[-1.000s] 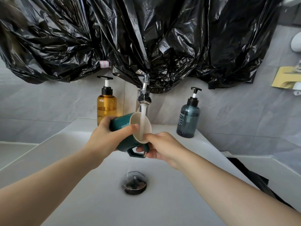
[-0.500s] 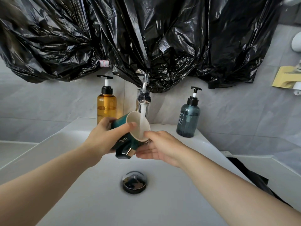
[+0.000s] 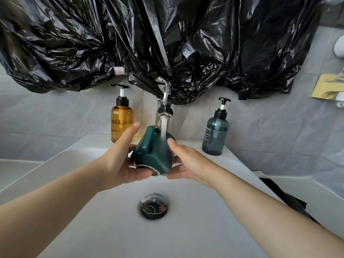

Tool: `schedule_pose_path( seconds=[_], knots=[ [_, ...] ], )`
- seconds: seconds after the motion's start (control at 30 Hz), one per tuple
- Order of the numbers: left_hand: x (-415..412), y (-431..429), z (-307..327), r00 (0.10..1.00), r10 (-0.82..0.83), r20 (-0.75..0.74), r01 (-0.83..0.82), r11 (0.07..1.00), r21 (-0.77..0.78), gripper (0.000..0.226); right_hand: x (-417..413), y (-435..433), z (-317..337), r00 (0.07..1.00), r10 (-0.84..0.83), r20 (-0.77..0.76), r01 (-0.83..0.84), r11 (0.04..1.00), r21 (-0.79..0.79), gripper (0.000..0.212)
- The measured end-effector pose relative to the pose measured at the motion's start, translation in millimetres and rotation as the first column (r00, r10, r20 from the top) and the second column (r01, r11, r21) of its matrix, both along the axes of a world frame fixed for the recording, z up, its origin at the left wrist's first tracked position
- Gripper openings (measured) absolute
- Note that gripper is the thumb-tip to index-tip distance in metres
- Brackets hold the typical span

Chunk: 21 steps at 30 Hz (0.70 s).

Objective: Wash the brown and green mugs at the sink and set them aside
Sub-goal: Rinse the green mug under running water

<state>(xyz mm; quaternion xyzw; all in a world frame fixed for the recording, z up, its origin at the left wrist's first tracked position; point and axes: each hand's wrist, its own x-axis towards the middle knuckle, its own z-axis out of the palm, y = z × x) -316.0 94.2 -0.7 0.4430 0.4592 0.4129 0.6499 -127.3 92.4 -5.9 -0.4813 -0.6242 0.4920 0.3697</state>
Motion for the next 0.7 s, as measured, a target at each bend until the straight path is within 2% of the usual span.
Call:
schedule_pose_path(
  seconds=[0.07, 0.13, 0.27, 0.33, 0.47, 0.53, 0.6, 0.7],
  knots=[
    [-1, -1, 1, 0.998, -0.060, -0.019, 0.061, 0.998, 0.033, 0.094, 2, 1, 0, 0.998, -0.039, -0.039, 0.038, 0.999, -0.012, 0.050],
    [-1, -2, 1, 0.992, -0.096, -0.077, 0.102, 0.992, 0.078, 0.090, 3, 1, 1, 0.996, -0.053, -0.072, 0.051, 0.998, -0.034, 0.045],
    [4, -7, -1, 0.967, -0.064, -0.248, 0.109, 0.979, 0.173, 0.060, 4, -3, 5, 0.997, -0.043, -0.070, 0.038, 0.997, -0.072, 0.036],
    [4, -7, -2, 0.962, -0.032, -0.270, 0.091, 0.974, 0.206, 0.050, 2, -3, 6, 0.996, -0.055, -0.076, 0.048, 0.996, -0.080, 0.036],
    [5, -7, -4, 0.965, -0.004, -0.264, 0.062, 0.975, 0.214, 0.053, 3, 4, 7, 0.992, -0.123, 0.003, 0.123, 0.992, -0.010, 0.049],
    [6, -8, -5, 0.963, 0.009, -0.268, 0.046, 0.979, 0.198, 0.058, 6, 9, 6, 0.989, -0.140, 0.054, 0.138, 0.990, 0.039, 0.048],
    [7, -7, -5, 0.958, 0.015, -0.287, 0.038, 0.983, 0.179, 0.064, 6, 10, 6, 0.993, -0.121, -0.014, 0.121, 0.993, -0.004, 0.040],
    [6, -5, -5, 0.963, -0.016, -0.269, 0.051, 0.991, 0.124, 0.073, 5, 10, 8, 0.971, -0.104, -0.216, 0.080, 0.990, -0.119, 0.033]
  ],
)
